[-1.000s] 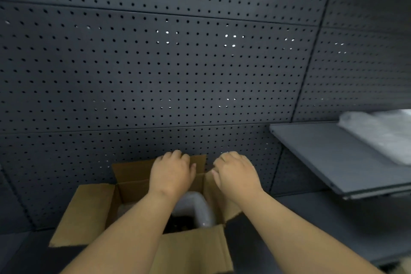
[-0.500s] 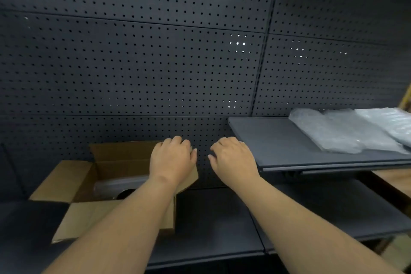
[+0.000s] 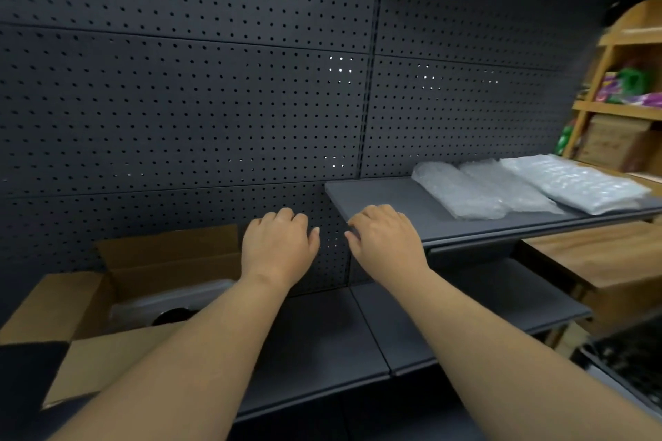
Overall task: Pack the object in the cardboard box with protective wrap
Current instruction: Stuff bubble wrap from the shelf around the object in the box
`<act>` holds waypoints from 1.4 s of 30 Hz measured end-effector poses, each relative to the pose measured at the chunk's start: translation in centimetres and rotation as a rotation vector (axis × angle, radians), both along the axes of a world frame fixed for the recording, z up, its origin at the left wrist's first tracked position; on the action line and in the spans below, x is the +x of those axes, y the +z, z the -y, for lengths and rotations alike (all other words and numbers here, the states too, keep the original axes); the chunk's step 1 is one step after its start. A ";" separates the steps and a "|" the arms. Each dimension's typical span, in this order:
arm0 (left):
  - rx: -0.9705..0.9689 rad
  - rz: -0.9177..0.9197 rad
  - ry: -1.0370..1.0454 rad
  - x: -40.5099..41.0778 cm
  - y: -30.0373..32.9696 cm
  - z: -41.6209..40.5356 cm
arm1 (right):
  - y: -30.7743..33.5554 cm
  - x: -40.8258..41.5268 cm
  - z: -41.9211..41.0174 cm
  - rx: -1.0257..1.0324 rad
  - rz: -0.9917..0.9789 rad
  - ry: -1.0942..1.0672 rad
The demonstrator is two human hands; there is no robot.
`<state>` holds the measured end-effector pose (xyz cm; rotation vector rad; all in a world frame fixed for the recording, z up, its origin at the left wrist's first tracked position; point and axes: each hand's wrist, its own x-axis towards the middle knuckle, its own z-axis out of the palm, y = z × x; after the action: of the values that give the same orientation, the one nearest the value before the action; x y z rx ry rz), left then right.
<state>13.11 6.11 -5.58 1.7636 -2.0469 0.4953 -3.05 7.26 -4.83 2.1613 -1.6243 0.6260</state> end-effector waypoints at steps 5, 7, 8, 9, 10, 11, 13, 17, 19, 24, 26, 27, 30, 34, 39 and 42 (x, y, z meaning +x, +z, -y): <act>-0.015 0.007 -0.060 -2.4 1.4 0.2 | 1.5 -3.5 0.0 0.013 -0.007 -0.108; -0.020 0.011 -0.082 -3.7 2.0 0.6 | 1.9 -5.2 0.3 0.011 0.002 -0.151; -0.021 0.017 -0.090 -4.4 2.2 0.9 | 2.1 -6.0 0.5 0.013 0.005 -0.171; -0.021 0.024 -0.094 -5.3 2.4 1.2 | 2.3 -6.9 0.8 0.018 0.005 -0.189; -0.020 0.029 -0.097 -6.1 2.5 1.6 | 2.4 -7.8 1.1 0.024 0.005 -0.207; -0.019 0.029 -0.101 -7.0 2.6 2.0 | 2.6 -8.7 1.4 0.031 0.005 -0.222; -0.019 0.018 -0.110 -8.9 2.9 2.8 | 2.8 -10.5 2.2 0.032 0.005 -0.240; -0.016 -0.010 -0.114 -13.7 3.2 4.8 | 3.1 -14.5 4.2 0.029 0.010 -0.241; -0.012 -0.018 -0.109 -16.0 3.3 5.8 | 3.2 -16.6 5.6 0.037 0.009 -0.240; -0.020 -0.043 -0.095 -21.3 3.5 8.1 | 3.4 -21.6 8.6 0.042 0.032 -0.209; -0.020 -0.057 -0.089 -22.9 3.6 8.9 | 3.4 -23.2 9.4 0.041 0.034 -0.193; -0.021 -0.065 -0.086 -23.7 3.7 9.3 | 3.3 -24.0 9.8 0.037 0.035 -0.187; -0.028 -0.066 -0.081 -25.4 3.5 10.1 | 3.0 -25.7 10.8 0.035 0.044 -0.178; -0.036 -0.058 -0.077 -26.7 3.2 11.0 | 2.5 -26.7 11.8 0.041 0.048 -0.179; -0.033 -0.052 -0.107 -27.5 3.5 11.9 | 2.3 -27.3 12.6 0.050 0.067 -0.194; -0.031 -0.044 -0.133 -27.9 3.7 12.6 | 2.5 -28.0 13.0 0.064 0.090 -0.229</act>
<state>-14.75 -6.46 -1.86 1.5938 -2.0973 0.4411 -31.02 -5.77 -2.34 1.9757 -1.9292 0.6163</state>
